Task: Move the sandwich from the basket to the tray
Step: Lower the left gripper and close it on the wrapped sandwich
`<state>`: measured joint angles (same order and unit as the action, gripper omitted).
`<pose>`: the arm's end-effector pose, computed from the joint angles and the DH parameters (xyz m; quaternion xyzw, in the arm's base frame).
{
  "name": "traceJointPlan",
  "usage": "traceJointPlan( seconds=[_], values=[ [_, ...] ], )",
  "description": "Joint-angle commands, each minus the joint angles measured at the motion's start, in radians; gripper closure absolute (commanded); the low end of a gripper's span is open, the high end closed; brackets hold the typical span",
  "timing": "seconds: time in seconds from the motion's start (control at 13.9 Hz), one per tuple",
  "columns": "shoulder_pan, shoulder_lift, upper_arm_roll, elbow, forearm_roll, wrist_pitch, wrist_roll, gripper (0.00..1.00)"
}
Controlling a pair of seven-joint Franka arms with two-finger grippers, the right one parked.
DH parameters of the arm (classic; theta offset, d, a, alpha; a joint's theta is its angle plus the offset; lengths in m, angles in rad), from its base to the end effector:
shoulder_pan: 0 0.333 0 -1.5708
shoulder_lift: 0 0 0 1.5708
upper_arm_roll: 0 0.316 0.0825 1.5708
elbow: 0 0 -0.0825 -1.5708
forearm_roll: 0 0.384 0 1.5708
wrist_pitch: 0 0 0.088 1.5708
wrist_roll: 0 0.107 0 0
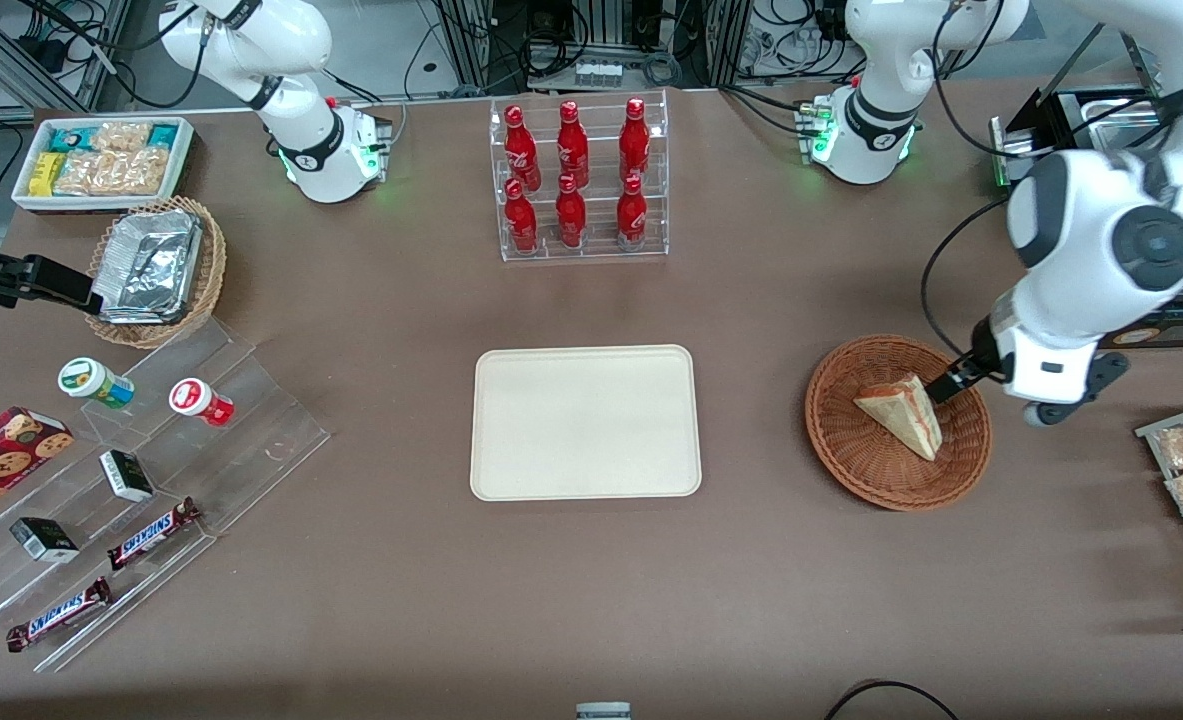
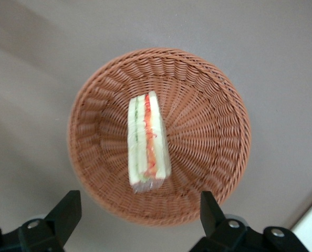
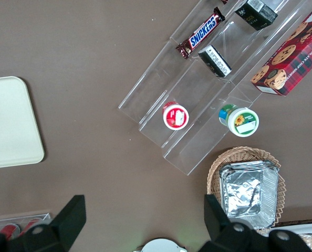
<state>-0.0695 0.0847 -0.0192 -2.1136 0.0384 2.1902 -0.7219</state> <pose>0.5533 -0.0477 0.3745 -0.9536 -0.3007 -0.0021 0.0152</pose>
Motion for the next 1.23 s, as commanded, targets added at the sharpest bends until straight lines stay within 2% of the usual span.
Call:
traceJointPlan(
  seconds=[0.0, 0.14, 0.29, 1.15],
  values=[
    [-0.009, -0.042, 0.007, -0.140, 0.015, 0.134, -0.045, 0.00],
    [-0.003, -0.033, 0.008, -0.179, 0.015, 0.175, -0.050, 0.00],
    [-0.003, -0.027, 0.033, -0.255, 0.008, 0.319, -0.065, 0.00],
    [-0.024, 0.089, 0.031, -0.253, -0.015, 0.457, -0.099, 0.00]
  ],
)
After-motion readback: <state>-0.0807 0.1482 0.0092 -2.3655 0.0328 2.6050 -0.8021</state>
